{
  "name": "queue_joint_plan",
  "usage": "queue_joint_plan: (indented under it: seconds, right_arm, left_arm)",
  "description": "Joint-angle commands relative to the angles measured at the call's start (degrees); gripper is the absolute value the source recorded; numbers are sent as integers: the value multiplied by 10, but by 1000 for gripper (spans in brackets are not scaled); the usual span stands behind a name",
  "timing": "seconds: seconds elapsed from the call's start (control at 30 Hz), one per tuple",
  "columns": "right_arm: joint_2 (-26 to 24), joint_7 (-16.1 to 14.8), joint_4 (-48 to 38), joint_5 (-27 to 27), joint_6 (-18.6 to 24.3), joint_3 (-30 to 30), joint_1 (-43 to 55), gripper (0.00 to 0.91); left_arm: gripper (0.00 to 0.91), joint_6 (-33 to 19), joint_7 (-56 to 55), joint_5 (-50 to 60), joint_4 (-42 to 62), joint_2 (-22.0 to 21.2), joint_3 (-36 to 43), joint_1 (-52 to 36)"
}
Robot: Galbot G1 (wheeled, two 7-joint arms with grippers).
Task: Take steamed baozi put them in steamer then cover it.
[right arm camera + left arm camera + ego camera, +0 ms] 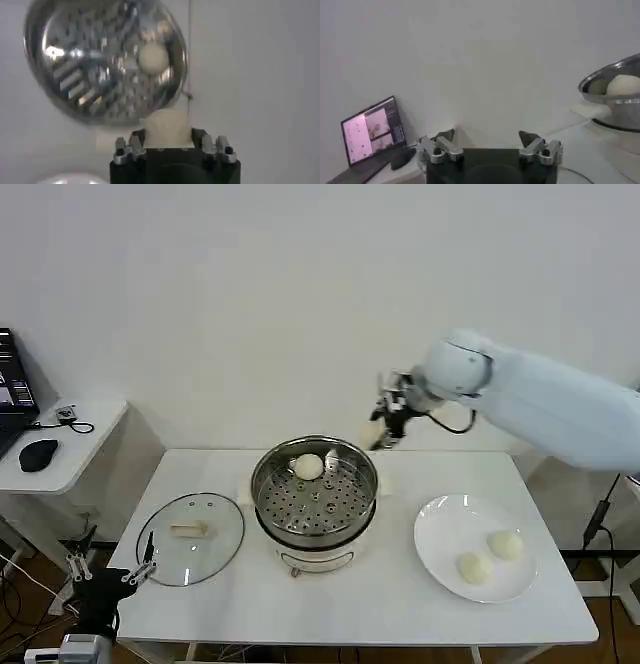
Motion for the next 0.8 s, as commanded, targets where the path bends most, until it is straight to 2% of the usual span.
queue_joint_plan:
  seconds: [0.03,0.13,0.33,0.8]
  right_arm:
    - [134,12,-52,62,-34,-16,-7,635]
    - [162,20,-81,74,-41,-13,-42,635]
    - [196,20,-119,60,-39,-17,-83,635]
    - [209,20,-161,17,-22,-16,-114,635]
  left_arm:
    - [907,0,1,-2,-4,1,-7,0]
    - [907,1,1,-4,-8,0,-10,-1]
    - [907,1,1,-5,-10,-1,-15,1]
    - [907,-2,0,-3,-3,-4,-12,-2]
